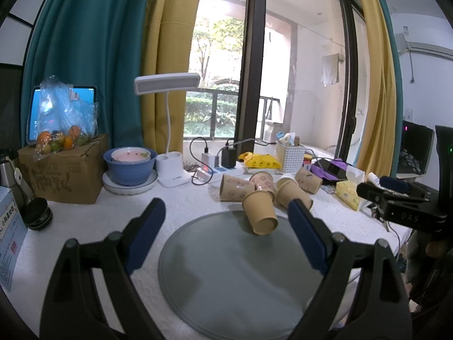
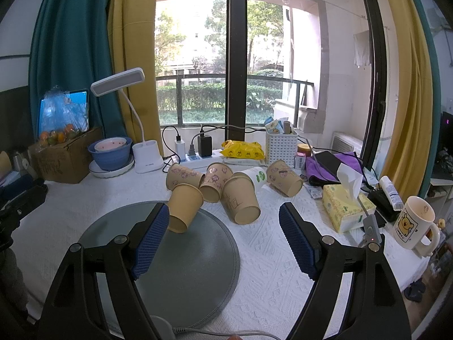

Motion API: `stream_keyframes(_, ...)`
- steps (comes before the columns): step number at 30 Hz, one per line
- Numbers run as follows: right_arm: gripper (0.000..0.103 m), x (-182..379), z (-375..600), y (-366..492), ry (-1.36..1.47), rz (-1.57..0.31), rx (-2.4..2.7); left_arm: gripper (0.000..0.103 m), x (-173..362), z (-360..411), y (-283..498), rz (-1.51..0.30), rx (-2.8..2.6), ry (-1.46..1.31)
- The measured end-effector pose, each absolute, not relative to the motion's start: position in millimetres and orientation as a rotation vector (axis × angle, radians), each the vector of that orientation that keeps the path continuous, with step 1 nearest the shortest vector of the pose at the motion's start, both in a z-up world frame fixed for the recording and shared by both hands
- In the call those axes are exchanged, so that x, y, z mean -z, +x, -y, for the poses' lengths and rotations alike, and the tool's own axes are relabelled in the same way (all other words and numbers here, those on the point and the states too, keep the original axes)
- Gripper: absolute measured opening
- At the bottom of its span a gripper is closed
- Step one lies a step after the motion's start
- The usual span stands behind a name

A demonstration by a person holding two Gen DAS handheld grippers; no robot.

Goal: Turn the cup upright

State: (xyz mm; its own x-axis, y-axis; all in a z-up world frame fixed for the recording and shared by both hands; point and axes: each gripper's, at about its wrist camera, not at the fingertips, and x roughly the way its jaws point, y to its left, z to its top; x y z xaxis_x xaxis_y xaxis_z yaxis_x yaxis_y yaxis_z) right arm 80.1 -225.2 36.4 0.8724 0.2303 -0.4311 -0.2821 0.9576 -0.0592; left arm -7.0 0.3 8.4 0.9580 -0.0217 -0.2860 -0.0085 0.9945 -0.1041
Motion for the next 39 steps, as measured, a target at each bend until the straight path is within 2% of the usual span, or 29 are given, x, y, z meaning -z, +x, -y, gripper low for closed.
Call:
stream_keyframes(14, 0.082, -18, 248, 105, -0.083, -0.469, -0.233, 0.089, 5, 21, 29, -0.395, 0.05, -0.069)
stream_keyframes(30, 0.082, 13, 334, 186, 0.055, -0.499, -0.176, 0.089, 4, 112, 153, -0.607, 0.154, 0.004)
stream_keyframes(39, 0.082, 25, 363, 238, 0.087, -0.584, -0.217, 0.089, 1, 161, 231, -0.748, 0.213, 0.005)
